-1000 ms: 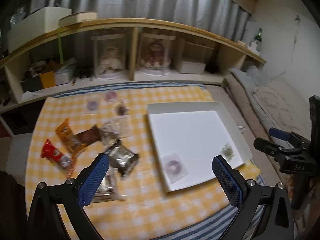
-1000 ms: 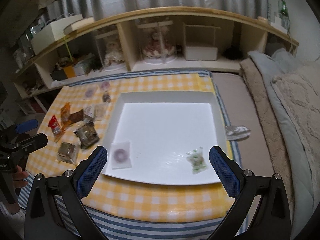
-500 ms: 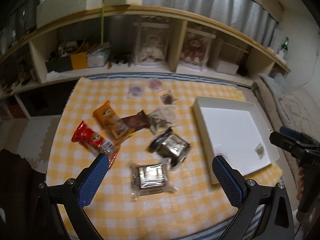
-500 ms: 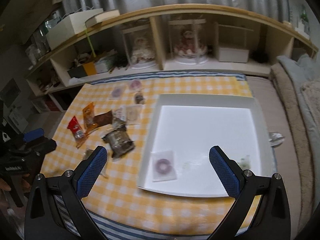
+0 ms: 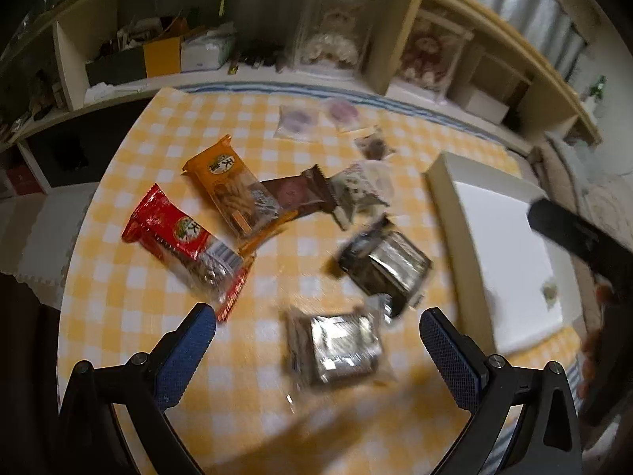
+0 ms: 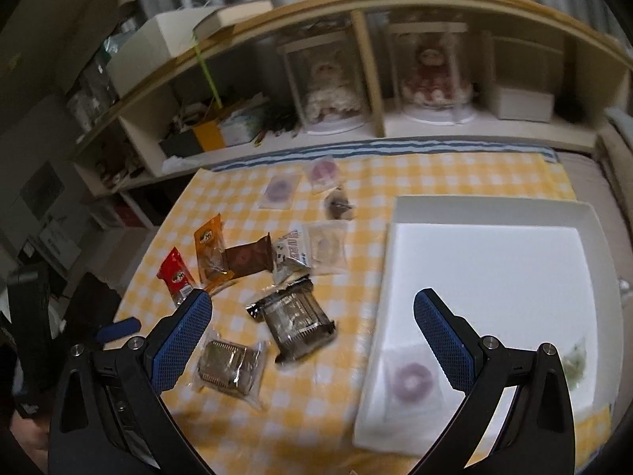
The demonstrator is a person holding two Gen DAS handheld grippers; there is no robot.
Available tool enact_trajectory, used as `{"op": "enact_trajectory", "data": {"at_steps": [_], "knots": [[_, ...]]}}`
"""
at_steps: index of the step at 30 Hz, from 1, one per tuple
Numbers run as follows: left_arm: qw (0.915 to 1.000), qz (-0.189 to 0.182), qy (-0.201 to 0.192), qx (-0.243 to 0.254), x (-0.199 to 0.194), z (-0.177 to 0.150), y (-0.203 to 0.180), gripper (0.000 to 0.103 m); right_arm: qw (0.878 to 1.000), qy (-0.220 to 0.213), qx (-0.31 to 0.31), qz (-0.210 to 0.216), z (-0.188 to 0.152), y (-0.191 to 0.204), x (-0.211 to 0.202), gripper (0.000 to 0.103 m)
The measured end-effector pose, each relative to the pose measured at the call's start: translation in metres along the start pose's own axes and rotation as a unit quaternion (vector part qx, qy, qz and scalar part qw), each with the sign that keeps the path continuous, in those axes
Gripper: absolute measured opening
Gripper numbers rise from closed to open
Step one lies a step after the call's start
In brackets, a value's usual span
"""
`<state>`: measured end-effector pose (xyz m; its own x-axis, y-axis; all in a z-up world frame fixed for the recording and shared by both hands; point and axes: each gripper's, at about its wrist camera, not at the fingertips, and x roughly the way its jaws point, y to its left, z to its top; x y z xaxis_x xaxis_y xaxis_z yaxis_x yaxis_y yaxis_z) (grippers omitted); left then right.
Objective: Organize snacks
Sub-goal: 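Move both tools back over the snack pile toward the foil cakes, then grasp a foil-wrapped square cake with each gripper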
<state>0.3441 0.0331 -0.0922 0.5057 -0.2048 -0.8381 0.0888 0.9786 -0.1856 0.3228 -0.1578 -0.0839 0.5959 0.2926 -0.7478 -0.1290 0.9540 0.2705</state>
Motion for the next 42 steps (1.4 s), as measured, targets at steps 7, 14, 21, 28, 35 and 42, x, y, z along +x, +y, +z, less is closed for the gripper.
{"op": "enact_trajectory", "data": {"at_steps": [7, 14, 21, 28, 35, 42], "knots": [[0.9985, 0.050, 0.021, 0.005, 0.054, 0.009, 0.016, 0.103, 0.997, 0.050, -0.029, 0.047, -0.003, 0.009, 0.050, 0.095], [0.9972, 0.060, 0.041, 0.018, 0.090, 0.007, 0.024, 0.103, 0.987, 0.111, -0.114, 0.036, -0.021, 0.021, 0.102, 0.080], [0.9952, 0.073, 0.057, 0.031, 0.098, -0.001, 0.024, 0.103, 0.974, 0.152, -0.169, -0.009, -0.041, 0.029, 0.136, 0.072], [0.9931, 0.088, 0.072, 0.027, 0.087, -0.014, 0.026, 0.103, 0.984, 0.122, -0.133, -0.010, -0.031, 0.019, 0.109, 0.054], [0.9935, 0.087, 0.074, 0.007, 0.070, -0.027, 0.026, 0.103, 0.982, 0.117, -0.145, 0.001, -0.043, 0.025, 0.048, 0.054], [0.9931, 0.077, 0.089, 0.008, 0.054, -0.047, 0.017, 0.103, 0.974, 0.145, -0.172, -0.025, -0.073, 0.029, 0.027, 0.054]]}}
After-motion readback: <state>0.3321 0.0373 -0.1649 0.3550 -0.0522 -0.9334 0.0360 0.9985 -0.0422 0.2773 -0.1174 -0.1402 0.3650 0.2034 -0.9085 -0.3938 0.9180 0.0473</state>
